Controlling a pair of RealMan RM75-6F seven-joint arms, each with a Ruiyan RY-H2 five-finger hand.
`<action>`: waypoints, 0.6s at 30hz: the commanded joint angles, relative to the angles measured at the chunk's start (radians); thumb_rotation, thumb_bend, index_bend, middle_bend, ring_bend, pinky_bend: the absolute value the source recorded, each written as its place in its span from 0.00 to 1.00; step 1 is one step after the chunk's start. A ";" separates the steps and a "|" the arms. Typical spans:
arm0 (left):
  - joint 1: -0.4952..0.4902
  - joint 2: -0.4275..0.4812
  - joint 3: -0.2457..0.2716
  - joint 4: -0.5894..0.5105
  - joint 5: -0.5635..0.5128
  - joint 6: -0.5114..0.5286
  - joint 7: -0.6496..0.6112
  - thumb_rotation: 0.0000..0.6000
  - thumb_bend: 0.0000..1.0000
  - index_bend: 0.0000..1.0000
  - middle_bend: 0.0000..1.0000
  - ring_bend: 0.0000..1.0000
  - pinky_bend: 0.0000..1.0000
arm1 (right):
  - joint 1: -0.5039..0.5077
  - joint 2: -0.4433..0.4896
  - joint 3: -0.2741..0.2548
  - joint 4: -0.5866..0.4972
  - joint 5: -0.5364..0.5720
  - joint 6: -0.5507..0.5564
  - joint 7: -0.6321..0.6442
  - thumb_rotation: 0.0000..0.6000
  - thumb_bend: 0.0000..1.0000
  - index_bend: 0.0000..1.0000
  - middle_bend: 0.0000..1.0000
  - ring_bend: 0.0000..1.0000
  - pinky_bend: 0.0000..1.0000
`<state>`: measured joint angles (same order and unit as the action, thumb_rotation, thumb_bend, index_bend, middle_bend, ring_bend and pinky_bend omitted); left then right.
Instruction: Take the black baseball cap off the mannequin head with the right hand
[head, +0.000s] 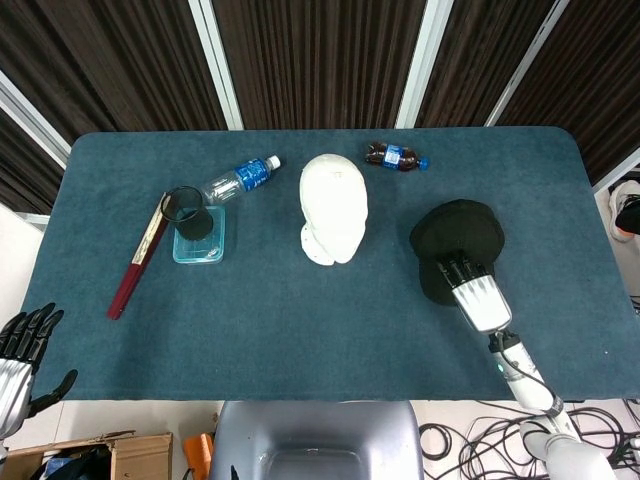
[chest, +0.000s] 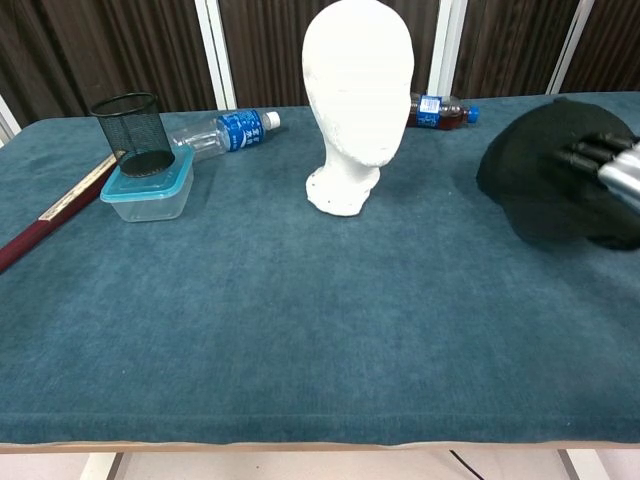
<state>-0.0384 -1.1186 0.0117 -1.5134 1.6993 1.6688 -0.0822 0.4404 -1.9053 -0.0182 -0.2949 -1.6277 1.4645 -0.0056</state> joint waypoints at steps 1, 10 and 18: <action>-0.003 -0.001 0.000 -0.001 0.001 -0.005 0.005 1.00 0.30 0.00 0.06 0.08 0.10 | -0.051 0.073 -0.060 -0.096 -0.040 -0.025 0.008 1.00 0.06 0.00 0.08 0.04 0.36; -0.002 -0.005 0.001 -0.001 0.005 -0.003 0.018 1.00 0.30 0.00 0.06 0.09 0.10 | -0.105 0.386 -0.169 -0.574 -0.083 -0.104 -0.176 1.00 0.00 0.00 0.00 0.00 0.12; 0.000 -0.010 0.006 -0.003 0.018 0.005 0.030 1.00 0.30 0.00 0.06 0.09 0.10 | -0.157 0.656 -0.177 -1.045 -0.083 -0.035 -0.306 1.00 0.00 0.00 0.00 0.00 0.02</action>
<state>-0.0384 -1.1279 0.0170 -1.5162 1.7168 1.6731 -0.0523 0.3314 -1.4014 -0.1764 -1.1476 -1.6983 1.3753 -0.2305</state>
